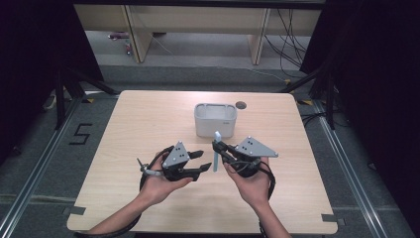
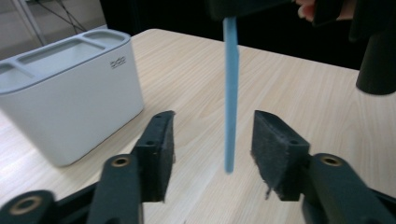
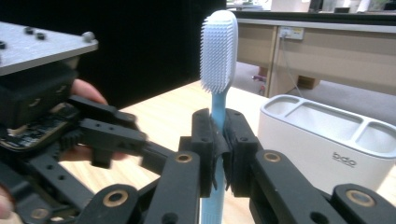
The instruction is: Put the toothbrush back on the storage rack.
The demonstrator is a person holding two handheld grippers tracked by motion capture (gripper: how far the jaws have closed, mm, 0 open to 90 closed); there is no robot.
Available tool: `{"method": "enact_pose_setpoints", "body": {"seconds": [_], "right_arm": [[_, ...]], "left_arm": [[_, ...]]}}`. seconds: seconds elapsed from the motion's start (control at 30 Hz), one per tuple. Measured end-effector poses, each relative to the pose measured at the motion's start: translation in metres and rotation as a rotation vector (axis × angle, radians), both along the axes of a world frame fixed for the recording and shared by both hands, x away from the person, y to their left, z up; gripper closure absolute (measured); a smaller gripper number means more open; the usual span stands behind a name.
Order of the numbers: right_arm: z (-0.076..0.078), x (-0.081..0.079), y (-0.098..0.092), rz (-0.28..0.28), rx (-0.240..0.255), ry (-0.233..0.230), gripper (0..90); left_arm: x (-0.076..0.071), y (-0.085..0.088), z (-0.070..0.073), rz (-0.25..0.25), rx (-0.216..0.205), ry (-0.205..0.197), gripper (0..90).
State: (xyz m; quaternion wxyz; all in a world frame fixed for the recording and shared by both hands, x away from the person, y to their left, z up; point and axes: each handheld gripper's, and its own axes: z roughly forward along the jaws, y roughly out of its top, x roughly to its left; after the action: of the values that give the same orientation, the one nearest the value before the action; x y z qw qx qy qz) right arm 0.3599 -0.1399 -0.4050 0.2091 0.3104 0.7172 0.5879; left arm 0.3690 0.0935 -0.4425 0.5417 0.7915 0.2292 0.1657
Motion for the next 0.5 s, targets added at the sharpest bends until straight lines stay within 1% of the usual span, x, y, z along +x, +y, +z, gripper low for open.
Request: {"method": "enact_pose_setpoints", "body": {"seconds": [0.03,0.07,0.1,0.2,0.23,0.27,0.3,0.33,0.4,0.43,0.47,0.5], "right_arm": [[0.0,0.001,-0.002,-0.013,-0.015,-0.022,84.1],[-0.001,0.003,-0.002,-0.004,-0.003,-0.015,84.2],[-0.001,0.004,-0.005,-0.028,-0.014,-0.039,84.1],[-0.003,0.005,-0.007,-0.033,-0.01,-0.021,84.1],[-0.003,0.005,-0.008,-0.037,-0.014,-0.022,84.1],[-0.003,0.007,-0.008,-0.031,-0.009,-0.031,84.1],[-0.004,0.007,-0.009,-0.039,-0.014,-0.042,84.1],[-0.003,0.007,-0.01,-0.047,-0.015,-0.032,84.1],[-0.004,0.007,-0.011,-0.045,-0.003,-0.025,84.1],[-0.003,0.008,-0.012,-0.055,-0.014,-0.036,84.1],[-0.003,0.008,-0.012,-0.052,-0.003,-0.027,84.1],[-0.003,0.008,-0.013,-0.055,-0.004,-0.028,84.1]], "left_arm": [[-0.001,0.004,0.0,0.01,0.005,-0.004,43.8],[-0.001,0.008,-0.001,0.02,0.007,-0.008,42.0],[-0.001,0.013,-0.001,0.029,0.006,-0.016,40.6],[-0.003,0.028,-0.003,0.061,0.009,-0.024,37.2],[-0.003,0.033,-0.005,0.07,0.003,-0.026,36.4],[-0.003,0.039,-0.006,0.083,0.001,-0.028,35.6],[-0.004,0.044,-0.007,0.097,-0.004,-0.029,35.1],[-0.004,0.05,-0.008,0.114,-0.002,-0.04,34.4],[-0.005,0.06,-0.011,0.142,-0.016,-0.05,33.1],[-0.005,0.065,-0.013,0.152,-0.027,-0.055,32.5],[-0.005,0.071,-0.015,0.167,-0.024,-0.055,32.1],[-0.006,0.075,-0.018,0.177,-0.033,-0.055,31.6]]}}
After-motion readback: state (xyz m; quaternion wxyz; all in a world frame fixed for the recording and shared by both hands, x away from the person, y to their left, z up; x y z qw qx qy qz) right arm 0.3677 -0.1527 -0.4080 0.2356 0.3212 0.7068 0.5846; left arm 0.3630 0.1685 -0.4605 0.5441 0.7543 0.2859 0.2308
